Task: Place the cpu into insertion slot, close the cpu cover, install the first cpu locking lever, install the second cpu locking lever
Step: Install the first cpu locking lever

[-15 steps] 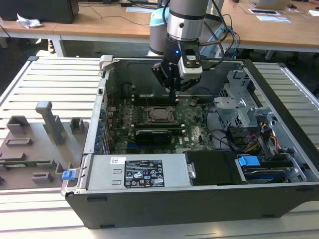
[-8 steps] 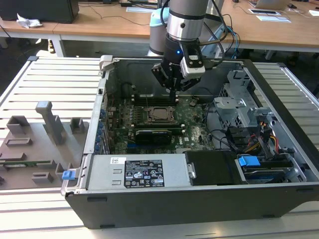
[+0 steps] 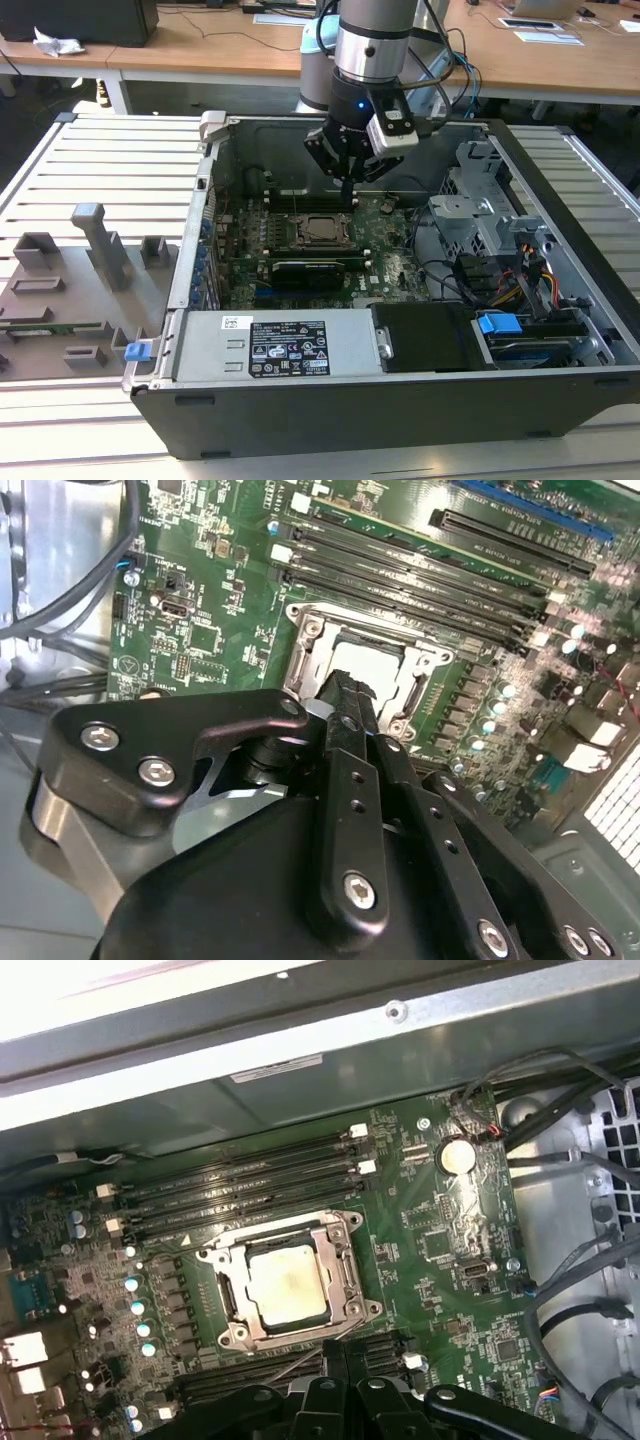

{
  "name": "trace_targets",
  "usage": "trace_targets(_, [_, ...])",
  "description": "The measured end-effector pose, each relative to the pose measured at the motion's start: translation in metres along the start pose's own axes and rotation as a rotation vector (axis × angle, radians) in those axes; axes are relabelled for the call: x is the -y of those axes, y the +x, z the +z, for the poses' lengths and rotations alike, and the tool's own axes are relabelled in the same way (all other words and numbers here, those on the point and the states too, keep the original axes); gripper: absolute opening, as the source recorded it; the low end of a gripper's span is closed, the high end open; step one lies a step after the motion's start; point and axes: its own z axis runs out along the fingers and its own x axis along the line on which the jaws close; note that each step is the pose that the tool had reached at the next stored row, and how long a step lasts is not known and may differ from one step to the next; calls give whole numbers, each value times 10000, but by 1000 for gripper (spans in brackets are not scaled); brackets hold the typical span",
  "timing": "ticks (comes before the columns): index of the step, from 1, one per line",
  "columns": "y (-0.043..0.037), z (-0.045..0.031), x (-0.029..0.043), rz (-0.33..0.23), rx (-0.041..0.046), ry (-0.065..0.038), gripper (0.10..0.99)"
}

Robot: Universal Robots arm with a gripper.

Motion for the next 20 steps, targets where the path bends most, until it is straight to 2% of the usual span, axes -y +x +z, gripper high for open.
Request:
trace_targets(15, [0, 0, 0, -1965, 109, 17, 106])
trace_targets(18, [0, 1, 0, -2527, 140, 18, 106])
trace_targets(20, [0, 0, 0, -2715, 143, -60, 106])
